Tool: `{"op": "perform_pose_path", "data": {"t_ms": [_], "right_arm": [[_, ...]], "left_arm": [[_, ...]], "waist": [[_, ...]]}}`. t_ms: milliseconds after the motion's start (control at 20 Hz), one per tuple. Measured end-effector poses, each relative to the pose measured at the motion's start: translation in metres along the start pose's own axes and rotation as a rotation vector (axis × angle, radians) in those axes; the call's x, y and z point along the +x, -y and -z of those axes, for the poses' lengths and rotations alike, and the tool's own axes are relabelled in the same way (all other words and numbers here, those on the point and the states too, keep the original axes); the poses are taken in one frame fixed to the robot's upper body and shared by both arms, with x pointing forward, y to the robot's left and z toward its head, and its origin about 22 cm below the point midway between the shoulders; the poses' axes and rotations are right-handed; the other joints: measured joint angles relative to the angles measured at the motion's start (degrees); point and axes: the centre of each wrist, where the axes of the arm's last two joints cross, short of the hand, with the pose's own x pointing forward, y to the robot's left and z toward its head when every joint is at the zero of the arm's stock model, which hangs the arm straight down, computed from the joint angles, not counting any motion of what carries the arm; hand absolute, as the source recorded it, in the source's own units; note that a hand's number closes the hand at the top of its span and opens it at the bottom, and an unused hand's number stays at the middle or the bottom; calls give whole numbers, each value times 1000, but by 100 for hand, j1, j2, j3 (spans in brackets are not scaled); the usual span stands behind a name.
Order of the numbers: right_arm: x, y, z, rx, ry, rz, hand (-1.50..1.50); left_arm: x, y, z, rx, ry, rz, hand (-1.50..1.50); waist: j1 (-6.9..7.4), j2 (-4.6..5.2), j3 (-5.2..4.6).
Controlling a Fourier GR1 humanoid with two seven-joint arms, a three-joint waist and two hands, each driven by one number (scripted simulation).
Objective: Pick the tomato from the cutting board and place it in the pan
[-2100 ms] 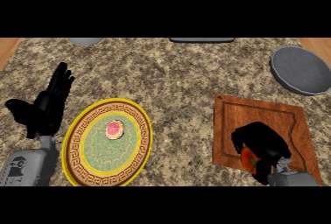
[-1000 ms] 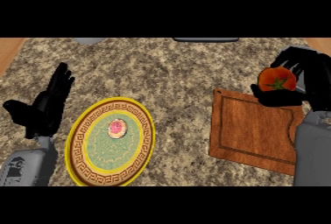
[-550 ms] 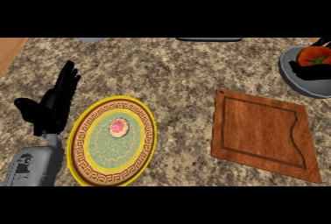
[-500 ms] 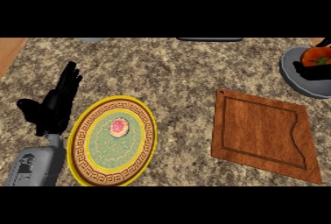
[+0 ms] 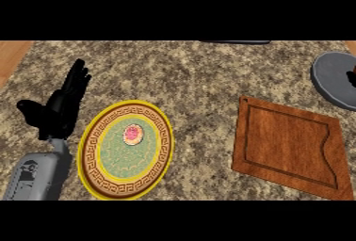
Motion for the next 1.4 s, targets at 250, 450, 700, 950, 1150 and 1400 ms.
{"op": "perform_pose_path", "data": {"t_ms": [250, 450, 700, 950, 1150, 1400], "right_arm": [[-20, -8, -2, -12, -29, -2, 150], [-34, -15, -8, 69, -92, 86, -150], [-41, -26, -14, 240, -147, 225, -150], [-49, -26, -17, 255, -123, 307, -150], [-55, -22, -19, 169, -85, 421, -150], [-75, -9, -25, 95, -74, 597, -150]], "left_arm": [[-1, 6, 0, -12, 5, -2, 0], [2, 8, 3, -14, 13, -4, 0], [3, 8, 4, -21, 14, -4, 0], [2, 7, 3, -24, 15, -6, 0], [1, 8, 4, -7, 8, -9, 0], [-3, 3, 2, 4, -7, -8, 0]], "waist": [[117, 59, 15], [136, 78, 24], [191, 96, 32], [167, 85, 33], [82, 64, 35], [-29, 9, 25]]}}
